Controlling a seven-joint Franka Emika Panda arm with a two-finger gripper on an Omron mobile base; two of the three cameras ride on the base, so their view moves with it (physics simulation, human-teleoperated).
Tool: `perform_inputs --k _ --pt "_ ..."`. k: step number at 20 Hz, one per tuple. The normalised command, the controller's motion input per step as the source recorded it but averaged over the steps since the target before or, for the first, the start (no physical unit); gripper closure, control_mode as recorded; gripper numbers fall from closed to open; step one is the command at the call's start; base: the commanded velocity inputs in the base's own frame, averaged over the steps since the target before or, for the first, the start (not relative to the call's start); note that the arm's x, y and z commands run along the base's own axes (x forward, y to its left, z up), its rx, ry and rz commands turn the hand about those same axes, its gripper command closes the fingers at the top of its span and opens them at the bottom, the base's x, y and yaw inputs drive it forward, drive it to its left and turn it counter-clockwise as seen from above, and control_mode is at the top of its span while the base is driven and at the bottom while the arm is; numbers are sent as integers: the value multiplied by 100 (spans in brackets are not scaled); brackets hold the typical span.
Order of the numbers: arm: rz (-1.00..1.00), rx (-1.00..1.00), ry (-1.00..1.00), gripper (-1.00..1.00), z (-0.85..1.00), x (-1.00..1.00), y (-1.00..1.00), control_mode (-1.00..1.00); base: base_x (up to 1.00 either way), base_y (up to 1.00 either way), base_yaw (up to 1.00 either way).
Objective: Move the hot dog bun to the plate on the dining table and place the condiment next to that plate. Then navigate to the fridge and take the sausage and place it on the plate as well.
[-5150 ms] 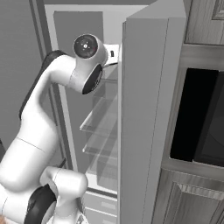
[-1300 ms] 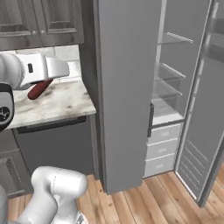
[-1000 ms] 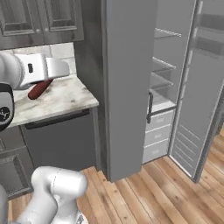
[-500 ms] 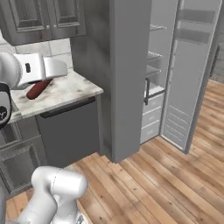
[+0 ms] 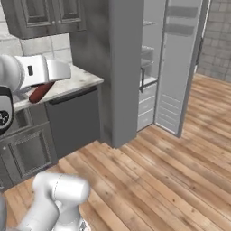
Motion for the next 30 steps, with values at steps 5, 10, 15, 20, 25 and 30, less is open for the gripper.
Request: perform_inputs --k 5,10,15,20,25,30 --pt "0 0 0 100 0 0 0 100 -100 2 -26" --pt "0 0 0 100 0 0 0 100 -100 -1 -25" --pt "0 0 0 100 0 0 0 100 -98 -25 -21" --pt "0 0 0 100 0 0 0 100 -96 -88 -10" --pt "0 0 0 100 0 0 0 100 -93 -95 -8" --pt "0 0 0 100 0 0 0 100 -63 -100 -3"
